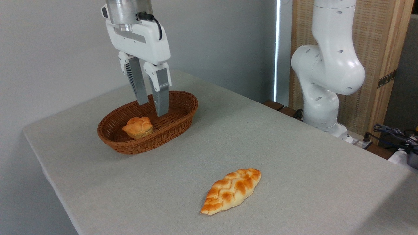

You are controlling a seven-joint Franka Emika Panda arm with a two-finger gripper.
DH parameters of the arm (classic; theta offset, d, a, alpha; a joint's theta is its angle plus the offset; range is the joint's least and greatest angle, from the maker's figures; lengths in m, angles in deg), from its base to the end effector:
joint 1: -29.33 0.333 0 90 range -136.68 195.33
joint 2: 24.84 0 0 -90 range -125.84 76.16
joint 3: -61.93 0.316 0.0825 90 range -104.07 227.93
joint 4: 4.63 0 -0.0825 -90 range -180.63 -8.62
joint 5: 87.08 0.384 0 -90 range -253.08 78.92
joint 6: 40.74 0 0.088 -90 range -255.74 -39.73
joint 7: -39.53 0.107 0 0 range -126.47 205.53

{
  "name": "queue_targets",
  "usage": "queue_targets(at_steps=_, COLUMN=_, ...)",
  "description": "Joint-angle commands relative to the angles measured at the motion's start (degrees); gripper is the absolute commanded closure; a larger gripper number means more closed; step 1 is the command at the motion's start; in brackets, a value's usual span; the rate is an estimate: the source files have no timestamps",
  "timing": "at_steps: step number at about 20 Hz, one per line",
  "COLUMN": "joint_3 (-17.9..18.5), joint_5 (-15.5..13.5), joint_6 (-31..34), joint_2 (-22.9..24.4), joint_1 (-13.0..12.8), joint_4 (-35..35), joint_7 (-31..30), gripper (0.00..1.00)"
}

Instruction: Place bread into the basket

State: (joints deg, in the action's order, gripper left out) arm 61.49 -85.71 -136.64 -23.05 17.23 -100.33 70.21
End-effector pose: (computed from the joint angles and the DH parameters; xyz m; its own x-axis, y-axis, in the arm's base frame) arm 0.5403 -0.1179 0.6037 0.7270 -0.6864 0.0175 -0.6855 -0.7270 -0.0384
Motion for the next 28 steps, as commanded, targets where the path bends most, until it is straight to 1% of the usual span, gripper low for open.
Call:
queue_targets(at_steps=1, joint_3=1.49, joint_5=0.47, joint_6=4.23, joint_2=-1.18, joint_1=-0.38, joint_4=2.71, joint_7=1.57, gripper=0.0)
queue_targets(at_steps=2, joint_3=2.8, joint_5=0.13, joint_6=4.76, joint_2=-1.0, joint_1=0.14, joint_4=2.71, joint_7=1.66, gripper=0.0)
queue_targets(at_steps=5, joint_3=2.2, joint_5=-0.32, joint_6=5.11, joint_2=-0.82, joint_1=3.82, joint_4=3.07, joint_7=1.84, gripper=0.0)
queue_targets(at_steps=7, joint_3=1.49, joint_5=-0.76, joint_6=5.38, joint_2=-0.91, joint_1=4.89, joint_4=3.85, joint_7=4.98, gripper=0.0)
queue_targets(at_steps=8, joint_3=1.4, joint_5=-0.76, joint_6=5.99, joint_2=-0.82, joint_1=5.07, joint_4=3.86, joint_7=6.57, gripper=0.0)
queue_targets(at_steps=10, joint_3=1.4, joint_5=-0.76, joint_6=7.13, joint_2=-0.82, joint_1=5.07, joint_4=3.94, joint_7=6.93, gripper=0.0)
queue_targets(at_steps=12, joint_3=1.23, joint_5=-0.76, joint_6=7.14, joint_2=-0.82, joint_1=5.59, joint_4=3.94, joint_7=6.85, gripper=0.0)
queue_targets(at_steps=14, joint_3=-0.26, joint_5=-0.67, joint_6=7.14, joint_2=-0.82, joint_1=6.55, joint_4=3.94, joint_7=6.93, gripper=0.0)
queue_targets(at_steps=15, joint_3=-0.44, joint_5=-0.67, joint_6=7.22, joint_2=-0.82, joint_1=6.82, joint_4=3.94, joint_7=7.02, gripper=0.0)
queue_targets(at_steps=28, joint_3=-0.27, joint_5=-0.49, joint_6=6.35, joint_2=-1.35, joint_1=6.91, joint_4=3.94, joint_7=6.85, gripper=0.0)
